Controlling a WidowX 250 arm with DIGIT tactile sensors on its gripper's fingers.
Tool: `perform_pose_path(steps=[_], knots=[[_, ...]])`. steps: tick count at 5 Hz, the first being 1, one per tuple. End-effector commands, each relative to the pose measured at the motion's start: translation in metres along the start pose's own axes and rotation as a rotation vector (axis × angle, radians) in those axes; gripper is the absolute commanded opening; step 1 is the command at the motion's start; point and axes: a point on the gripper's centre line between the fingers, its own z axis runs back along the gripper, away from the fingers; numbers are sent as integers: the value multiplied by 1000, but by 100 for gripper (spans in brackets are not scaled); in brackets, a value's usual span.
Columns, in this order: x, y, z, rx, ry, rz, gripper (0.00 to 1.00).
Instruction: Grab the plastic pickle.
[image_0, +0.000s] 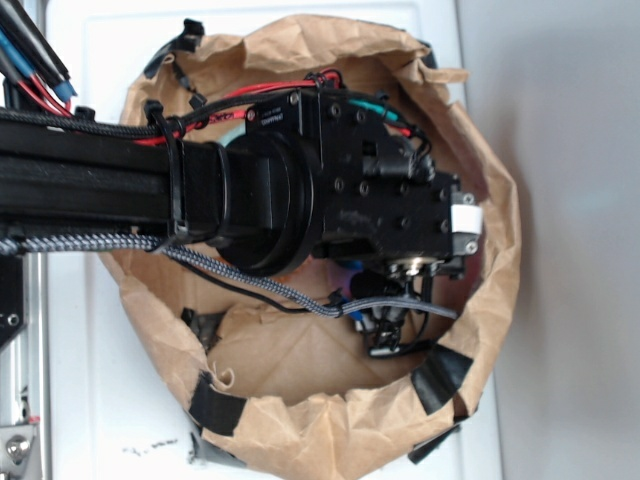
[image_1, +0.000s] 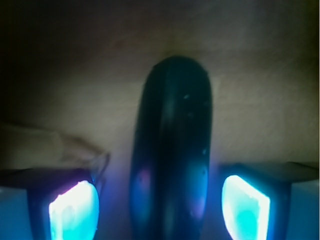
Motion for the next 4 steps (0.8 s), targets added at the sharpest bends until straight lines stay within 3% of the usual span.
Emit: perform_pose_path(steps=[1,2,4], knots=[[9,-2,12,1,-61,15,0],[9,1,16,-1,-67,19,0],[-4,32,83,-91,-41,24,0]])
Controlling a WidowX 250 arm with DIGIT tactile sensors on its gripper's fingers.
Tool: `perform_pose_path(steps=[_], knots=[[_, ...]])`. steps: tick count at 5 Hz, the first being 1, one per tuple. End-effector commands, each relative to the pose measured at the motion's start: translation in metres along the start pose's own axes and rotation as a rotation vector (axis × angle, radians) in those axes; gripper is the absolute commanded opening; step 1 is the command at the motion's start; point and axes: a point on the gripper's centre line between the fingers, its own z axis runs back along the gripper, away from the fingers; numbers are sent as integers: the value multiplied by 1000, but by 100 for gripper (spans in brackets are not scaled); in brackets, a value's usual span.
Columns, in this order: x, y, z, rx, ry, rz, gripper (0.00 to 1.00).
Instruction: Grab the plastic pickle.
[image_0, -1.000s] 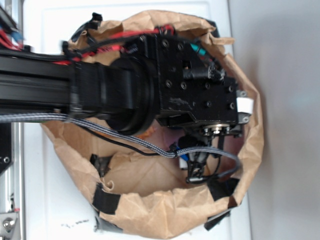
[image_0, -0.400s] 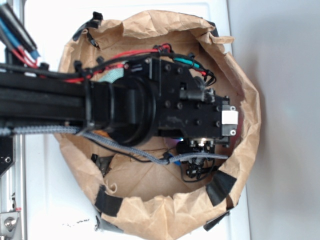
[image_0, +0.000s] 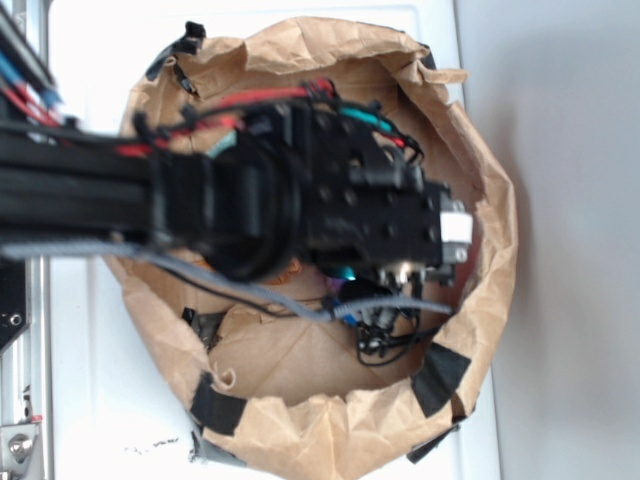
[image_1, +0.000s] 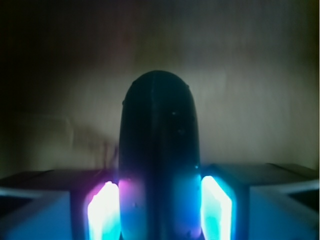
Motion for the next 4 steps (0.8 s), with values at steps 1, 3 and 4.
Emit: perform_pose_path(steps=[1,3,4], knots=[[-6,32,94,-46,-69,15,0],[-25,37,120,-61,-82,-40,0],[-27,34,121,0,-134,-41,33]])
